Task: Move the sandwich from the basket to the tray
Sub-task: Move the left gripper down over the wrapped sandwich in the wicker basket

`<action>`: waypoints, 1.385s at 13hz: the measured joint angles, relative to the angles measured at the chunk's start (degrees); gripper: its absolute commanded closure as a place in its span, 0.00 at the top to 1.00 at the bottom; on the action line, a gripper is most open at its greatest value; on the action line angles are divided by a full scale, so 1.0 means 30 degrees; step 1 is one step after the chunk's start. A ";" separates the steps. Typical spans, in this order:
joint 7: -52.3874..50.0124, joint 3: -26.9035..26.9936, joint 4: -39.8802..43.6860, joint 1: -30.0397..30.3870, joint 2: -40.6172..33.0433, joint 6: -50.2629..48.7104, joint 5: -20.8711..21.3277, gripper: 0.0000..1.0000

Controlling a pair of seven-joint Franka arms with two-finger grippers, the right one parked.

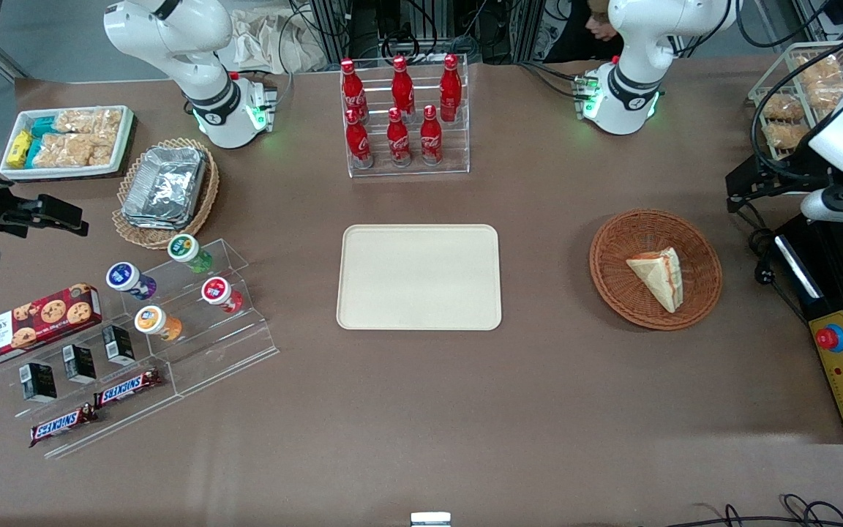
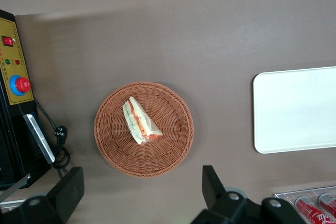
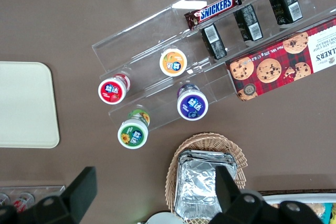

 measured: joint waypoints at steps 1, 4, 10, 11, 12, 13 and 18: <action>0.0005 0.0031 0.0000 0.0006 0.0033 0.0012 -0.0016 1.00; -0.0022 0.0087 -0.0004 0.0030 0.0147 0.0018 -0.0015 1.00; -0.6556 0.0512 -0.4205 0.0510 -0.0789 0.3340 0.0412 1.00; -0.8715 0.0534 -0.5800 0.0572 -0.1271 0.4779 0.0426 1.00; -1.0460 0.0532 -0.7502 0.0584 -0.1736 0.6170 0.0439 1.00; -1.1651 0.0530 -0.9187 0.0584 -0.2081 0.7495 0.0444 1.00; -1.4398 0.0938 -1.5580 0.0612 -0.1915 1.3484 0.0411 1.00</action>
